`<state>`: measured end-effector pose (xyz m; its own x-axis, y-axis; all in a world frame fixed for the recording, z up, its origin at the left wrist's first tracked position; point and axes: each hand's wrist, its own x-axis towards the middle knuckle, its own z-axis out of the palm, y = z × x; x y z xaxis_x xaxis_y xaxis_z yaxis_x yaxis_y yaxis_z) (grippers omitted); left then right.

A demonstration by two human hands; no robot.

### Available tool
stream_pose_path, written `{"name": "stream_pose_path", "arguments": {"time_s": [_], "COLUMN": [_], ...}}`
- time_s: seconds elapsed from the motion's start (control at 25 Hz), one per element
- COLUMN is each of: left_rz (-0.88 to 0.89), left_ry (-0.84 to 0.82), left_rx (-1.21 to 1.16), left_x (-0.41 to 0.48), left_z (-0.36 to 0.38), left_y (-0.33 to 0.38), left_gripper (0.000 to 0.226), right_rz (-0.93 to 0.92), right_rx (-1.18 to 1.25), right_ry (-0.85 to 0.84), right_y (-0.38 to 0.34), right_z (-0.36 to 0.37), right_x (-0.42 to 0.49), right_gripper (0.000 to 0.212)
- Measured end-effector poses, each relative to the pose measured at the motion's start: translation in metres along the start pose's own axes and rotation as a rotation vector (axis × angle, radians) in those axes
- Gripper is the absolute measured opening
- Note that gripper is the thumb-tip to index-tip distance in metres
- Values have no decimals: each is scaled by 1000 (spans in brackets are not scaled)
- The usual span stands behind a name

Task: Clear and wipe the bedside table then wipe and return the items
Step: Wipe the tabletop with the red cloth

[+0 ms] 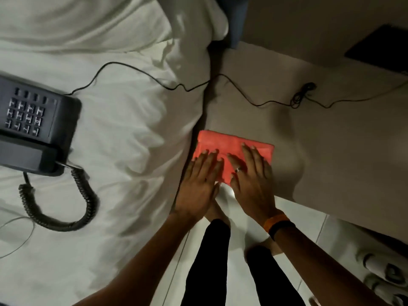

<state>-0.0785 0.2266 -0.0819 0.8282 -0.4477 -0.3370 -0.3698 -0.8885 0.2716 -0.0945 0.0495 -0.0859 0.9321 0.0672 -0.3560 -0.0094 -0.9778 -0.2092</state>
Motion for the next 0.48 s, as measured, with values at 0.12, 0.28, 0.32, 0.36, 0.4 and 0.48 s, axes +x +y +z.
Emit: {"name": "stream_pose_path", "arguments": {"time_s": [0.12,0.28,0.32,0.36,0.4,0.48], "left_rz": [-84,-24,6,26,51,108], "left_ry": [-76,91,109,121,115,115], "left_rx": [-65,-80,-49,-19,14,90], "left_x": [14,112,146,179,209,252], "left_z": [23,4,-9,-19,-29,-45], "left_y": [2,-12,-16,-19,-22,-22], "left_gripper": [68,64,63,62,62,62], "right_rz": [-42,45,74,89,104,112], "right_rx": [-39,-6,0,15,41,35], "right_ry": [-55,60,86,112,124,150], "right_y": [-2,24,32,42,52,74], "right_z": [17,1,-8,-19,-31,-46], "right_x": [17,99,128,156,183,220], "right_gripper": [62,58,59,59,59,61]}}
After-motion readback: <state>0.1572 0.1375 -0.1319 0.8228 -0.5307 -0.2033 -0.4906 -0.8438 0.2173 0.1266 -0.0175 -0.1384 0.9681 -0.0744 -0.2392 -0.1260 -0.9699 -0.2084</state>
